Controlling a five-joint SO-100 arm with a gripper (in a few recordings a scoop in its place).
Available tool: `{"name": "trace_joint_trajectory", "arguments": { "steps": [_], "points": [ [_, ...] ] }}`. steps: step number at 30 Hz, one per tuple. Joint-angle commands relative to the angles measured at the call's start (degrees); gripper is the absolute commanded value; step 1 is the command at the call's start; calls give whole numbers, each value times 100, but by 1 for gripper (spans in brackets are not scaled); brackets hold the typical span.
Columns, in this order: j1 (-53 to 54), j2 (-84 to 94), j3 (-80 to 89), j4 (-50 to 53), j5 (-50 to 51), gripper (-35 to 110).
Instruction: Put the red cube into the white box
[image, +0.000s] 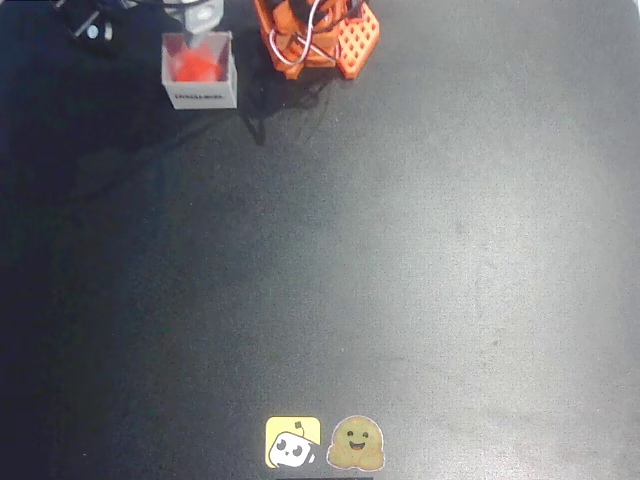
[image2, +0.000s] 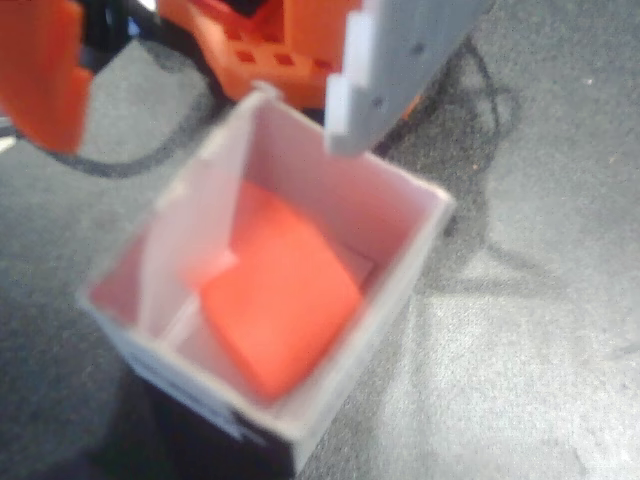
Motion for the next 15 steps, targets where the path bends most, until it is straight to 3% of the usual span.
{"name": "trace_joint_trajectory", "arguments": {
  "steps": [1,5,8,10,15],
  "points": [
    [0,105,-9,202,-132,20],
    [26,105,-44,158,-132,0],
    [-220,132,-105,97,-255,0],
    [-545,185,-114,-202,-853,0],
    [-3217,202,-114,-677,-888,0]
  ]
}}
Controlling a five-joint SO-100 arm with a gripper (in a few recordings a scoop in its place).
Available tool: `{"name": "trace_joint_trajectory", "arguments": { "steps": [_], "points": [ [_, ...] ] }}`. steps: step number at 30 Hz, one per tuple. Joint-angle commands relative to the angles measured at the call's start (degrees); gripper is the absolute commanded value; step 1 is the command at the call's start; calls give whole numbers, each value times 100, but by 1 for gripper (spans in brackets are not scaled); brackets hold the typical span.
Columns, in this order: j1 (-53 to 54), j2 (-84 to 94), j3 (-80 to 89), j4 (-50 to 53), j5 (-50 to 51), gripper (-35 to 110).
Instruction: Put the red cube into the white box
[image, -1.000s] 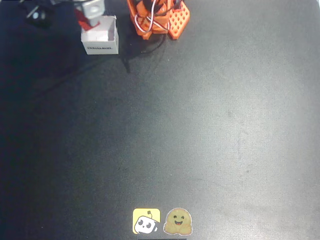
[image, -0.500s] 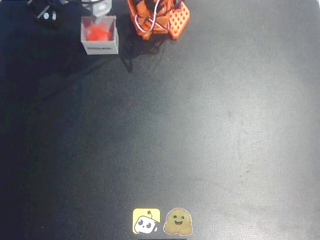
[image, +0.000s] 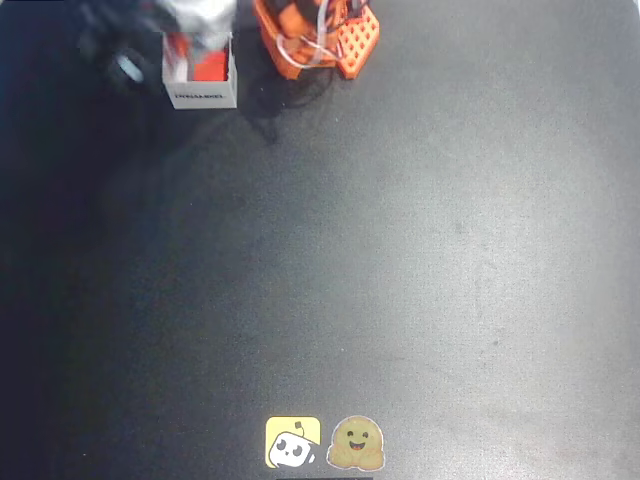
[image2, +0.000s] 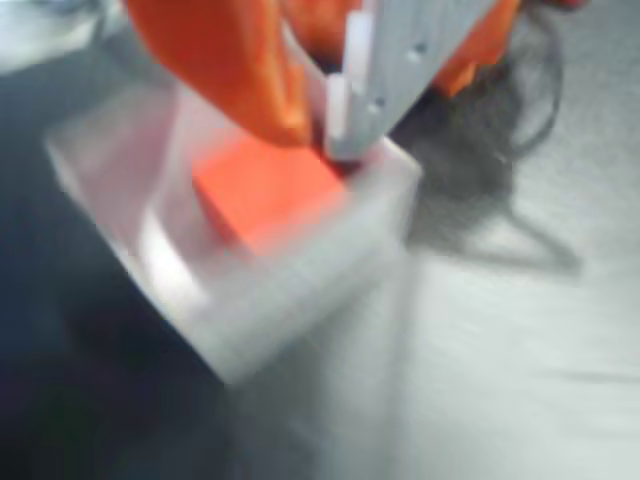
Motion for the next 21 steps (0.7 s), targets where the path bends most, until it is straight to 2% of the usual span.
{"name": "trace_joint_trajectory", "arguments": {
  "steps": [1,5,11,17,21],
  "points": [
    [-2206,70,-97,-448,167,0],
    [-4333,-132,18,-1037,1538,0],
    [-6021,-589,114,-1644,2681,0],
    [-6100,-316,668,-1969,2892,0],
    [-5906,932,1626,-2004,2874,0]
  ]
}}
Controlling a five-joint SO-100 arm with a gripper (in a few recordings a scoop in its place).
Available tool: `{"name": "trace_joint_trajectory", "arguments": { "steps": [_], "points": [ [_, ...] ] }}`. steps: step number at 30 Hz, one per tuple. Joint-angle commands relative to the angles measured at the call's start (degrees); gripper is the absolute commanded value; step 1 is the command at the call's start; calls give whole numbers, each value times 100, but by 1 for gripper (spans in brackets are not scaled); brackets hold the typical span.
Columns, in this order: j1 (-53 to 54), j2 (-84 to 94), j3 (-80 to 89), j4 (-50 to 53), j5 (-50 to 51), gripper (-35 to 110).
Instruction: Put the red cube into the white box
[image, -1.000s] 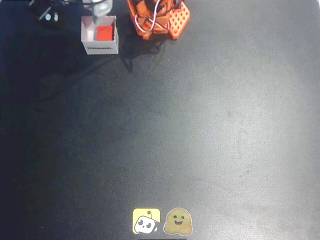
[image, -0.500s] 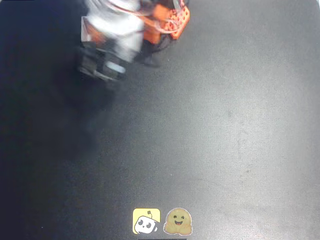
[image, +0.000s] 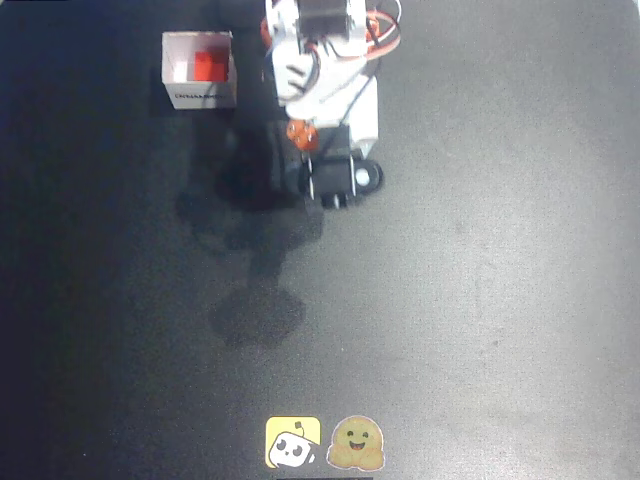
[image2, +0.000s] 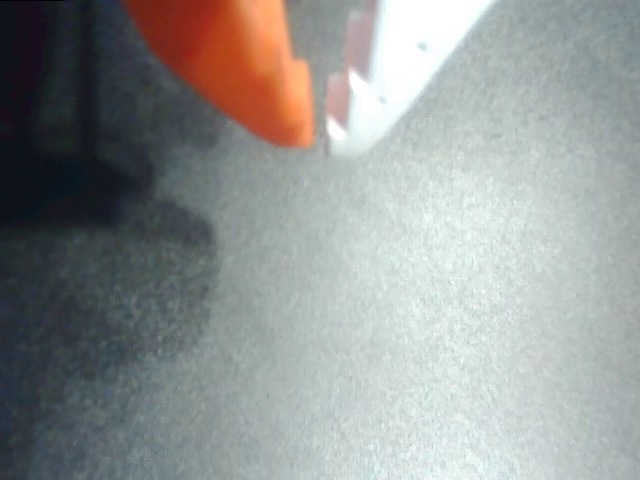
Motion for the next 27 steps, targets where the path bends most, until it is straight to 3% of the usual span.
{"name": "trace_joint_trajectory", "arguments": {
  "steps": [1,10,18,27],
  "points": [
    [211,1178,694,-44,-123,0],
    [563,3999,2382,668,-308,0],
    [756,4008,2461,870,-492,0],
    [765,4008,3507,211,-387,0]
  ]
}}
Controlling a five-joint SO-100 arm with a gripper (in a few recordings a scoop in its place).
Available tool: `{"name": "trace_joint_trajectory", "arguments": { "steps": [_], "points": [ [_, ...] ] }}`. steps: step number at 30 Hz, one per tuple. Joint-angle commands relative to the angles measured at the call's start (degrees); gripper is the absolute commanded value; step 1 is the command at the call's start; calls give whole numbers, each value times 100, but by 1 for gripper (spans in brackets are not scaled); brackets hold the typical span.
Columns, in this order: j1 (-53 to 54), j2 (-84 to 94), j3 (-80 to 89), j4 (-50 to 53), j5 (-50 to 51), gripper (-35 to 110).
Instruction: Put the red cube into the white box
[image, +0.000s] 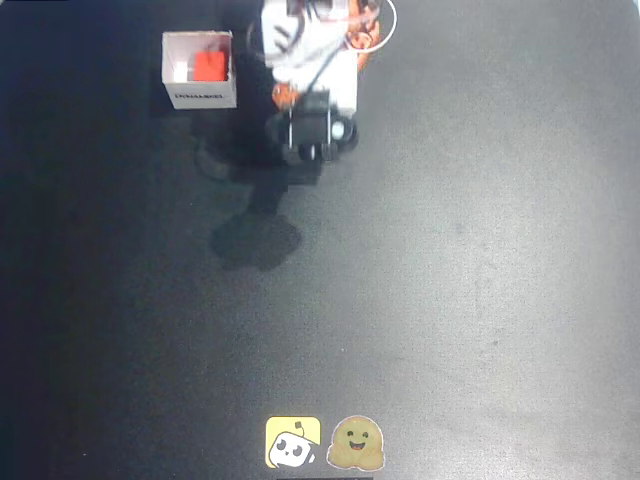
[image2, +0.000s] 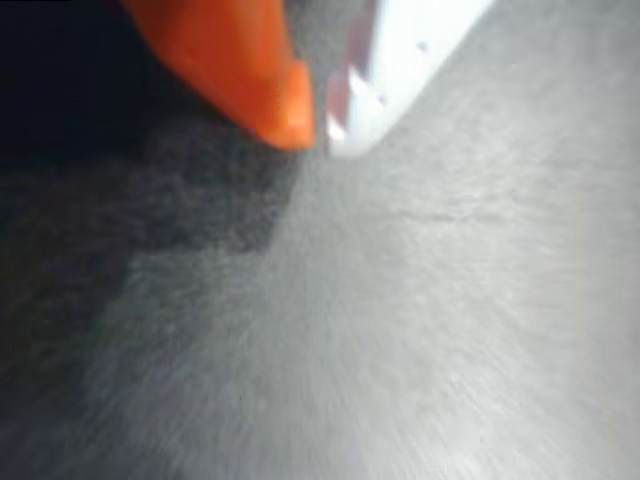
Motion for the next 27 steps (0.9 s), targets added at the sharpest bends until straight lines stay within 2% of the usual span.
{"name": "trace_joint_trajectory", "arguments": {
  "steps": [1,27],
  "points": [
    [44,-9,97,-185,26,0],
    [35,-9,97,-105,-26,0]
  ]
}}
